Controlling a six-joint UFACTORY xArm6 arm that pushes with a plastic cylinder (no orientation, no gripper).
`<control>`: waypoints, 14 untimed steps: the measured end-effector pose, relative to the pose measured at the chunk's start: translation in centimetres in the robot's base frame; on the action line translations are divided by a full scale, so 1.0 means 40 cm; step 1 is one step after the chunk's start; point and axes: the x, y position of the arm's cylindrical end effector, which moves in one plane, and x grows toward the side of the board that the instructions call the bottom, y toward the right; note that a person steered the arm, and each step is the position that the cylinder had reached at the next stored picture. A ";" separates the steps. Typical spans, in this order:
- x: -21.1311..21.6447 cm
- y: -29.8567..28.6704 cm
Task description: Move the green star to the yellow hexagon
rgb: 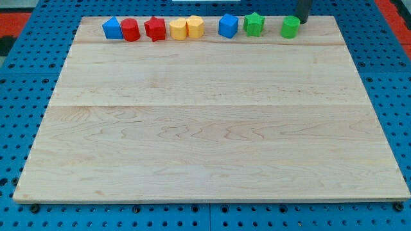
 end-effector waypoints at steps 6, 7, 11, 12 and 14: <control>-0.034 -0.132; -0.041 -0.214; 0.089 -0.184; 0.062 -0.223; 0.074 -0.269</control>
